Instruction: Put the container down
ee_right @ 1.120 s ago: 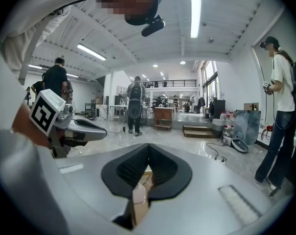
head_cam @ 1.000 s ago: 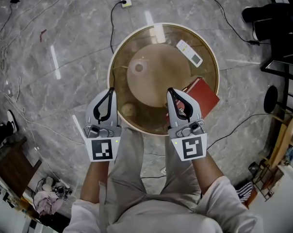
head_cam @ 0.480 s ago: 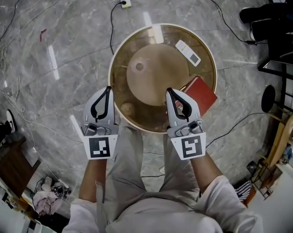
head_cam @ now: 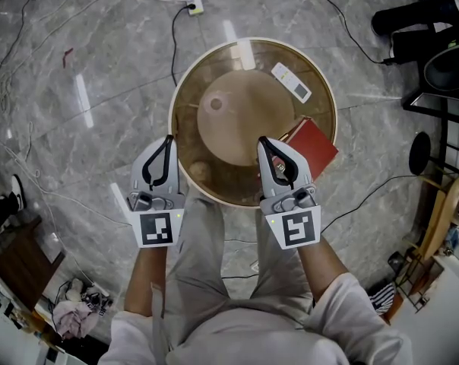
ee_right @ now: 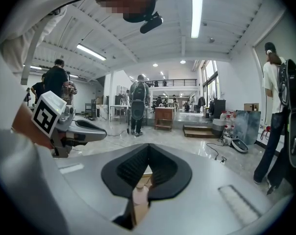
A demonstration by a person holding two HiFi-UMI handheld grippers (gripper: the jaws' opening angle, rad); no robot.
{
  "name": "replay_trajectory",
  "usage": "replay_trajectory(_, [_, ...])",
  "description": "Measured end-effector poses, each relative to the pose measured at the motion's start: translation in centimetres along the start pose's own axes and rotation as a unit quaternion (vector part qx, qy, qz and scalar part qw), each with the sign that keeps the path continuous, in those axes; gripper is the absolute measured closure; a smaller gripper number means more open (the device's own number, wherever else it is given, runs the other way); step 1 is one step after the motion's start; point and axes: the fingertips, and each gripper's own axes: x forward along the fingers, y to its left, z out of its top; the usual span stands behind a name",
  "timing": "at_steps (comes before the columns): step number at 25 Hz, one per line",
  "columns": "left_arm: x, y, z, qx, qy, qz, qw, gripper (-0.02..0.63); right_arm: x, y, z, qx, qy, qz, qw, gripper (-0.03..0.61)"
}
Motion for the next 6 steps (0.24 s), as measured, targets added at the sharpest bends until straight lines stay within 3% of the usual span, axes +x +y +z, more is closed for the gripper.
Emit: replay_trajectory(6, [-0.33, -0.41, 0.21, 0.007, 0.002, -0.003, 1.0, 0.607, -0.79, 0.14, 0.5, -0.001, 0.001, -0.002, 1.0, 0.577])
